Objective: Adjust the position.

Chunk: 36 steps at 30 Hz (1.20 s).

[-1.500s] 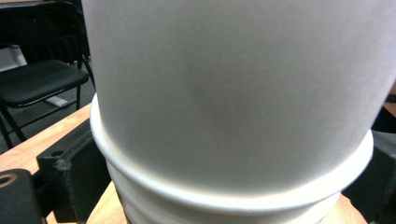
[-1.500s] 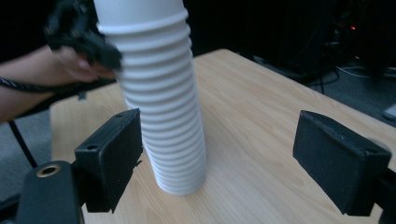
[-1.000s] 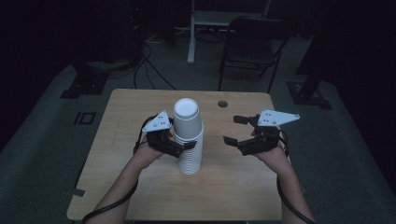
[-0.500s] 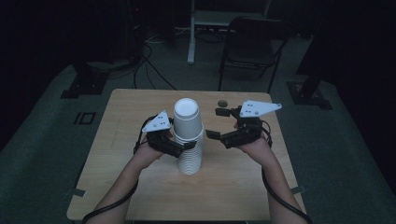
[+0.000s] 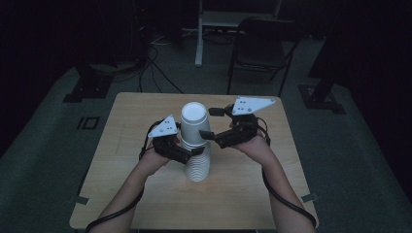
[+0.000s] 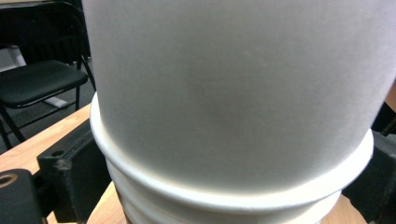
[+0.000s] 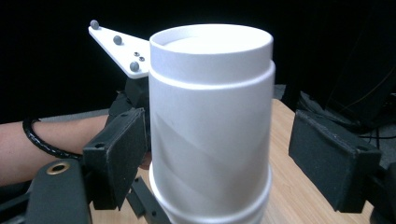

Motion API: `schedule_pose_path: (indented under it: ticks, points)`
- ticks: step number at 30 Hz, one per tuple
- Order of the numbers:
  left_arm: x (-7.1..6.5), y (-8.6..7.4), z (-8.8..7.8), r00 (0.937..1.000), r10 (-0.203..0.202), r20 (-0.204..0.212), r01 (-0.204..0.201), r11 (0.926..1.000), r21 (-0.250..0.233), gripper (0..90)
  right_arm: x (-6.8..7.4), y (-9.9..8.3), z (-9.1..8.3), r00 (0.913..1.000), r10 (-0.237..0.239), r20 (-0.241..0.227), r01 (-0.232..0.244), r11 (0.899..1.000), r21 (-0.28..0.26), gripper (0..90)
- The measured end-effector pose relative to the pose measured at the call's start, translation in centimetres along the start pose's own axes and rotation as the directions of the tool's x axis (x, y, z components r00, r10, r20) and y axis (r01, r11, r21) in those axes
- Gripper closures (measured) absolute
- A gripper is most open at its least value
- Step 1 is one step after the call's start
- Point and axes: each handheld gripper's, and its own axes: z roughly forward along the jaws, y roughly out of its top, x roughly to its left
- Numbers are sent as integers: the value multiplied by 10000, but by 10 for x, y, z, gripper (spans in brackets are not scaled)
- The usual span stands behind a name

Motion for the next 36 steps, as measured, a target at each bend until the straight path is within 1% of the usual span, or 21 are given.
schedule_pose_path:
  ticks: [6, 8, 9, 16, 18, 21, 25, 31, 34, 36]
  points:
    - [0, 0, 0, 10000, -4, 16, 4, 10000, 6, 46, 0, 10, 14, 9996, -220, -164, 223, 9996, 180, 184]
    - [0, 0, 0, 10000, 5, 18, -5, 10000, 11, 46, 0, 12, 16, 9995, -224, -206, 227, 9996, 171, 184]
    - [0, 0, 0, 10000, 1, 28, -1, 10000, 19, 46, 0, 14, 20, 9994, -236, -273, 240, 9996, 170, 183]
    - [0, -1, 0, 10000, 4, 39, -4, 10000, -48, 45, 0, 14, 28, 9991, -334, -264, 342, 9990, 304, 179]
    - [1, -1, 0, 10000, 9, 51, -9, 10000, -65, 45, 1, 15, 28, 9988, -447, -189, 452, 9987, 248, 179]
    - [1, -1, 0, 10000, -1, 63, 1, 10000, -69, 45, 2, 15, 29, 9987, -494, -136, 497, 9984, 252, 179]
    - [1, 0, 0, 10000, -11, 59, 11, 10000, -7, 46, 0, 15, 31, 9993, -319, -199, 324, 9991, 265, 184]
    - [1, 0, 0, 10000, -17, 53, 17, 10000, -32, 45, 2, 17, 31, 9994, -345, -55, 347, 9985, 427, 188]
    - [1, -1, 0, 10000, -20, 50, 20, 10000, -64, 45, 3, 18, 31, 9992, -385, 48, 383, 9984, 405, 191]
    - [1, 0, 0, 10000, -9, 38, 9, 10000, -33, 45, 3, 18, 30, 9994, -331, 45, 329, 9990, 291, 193]
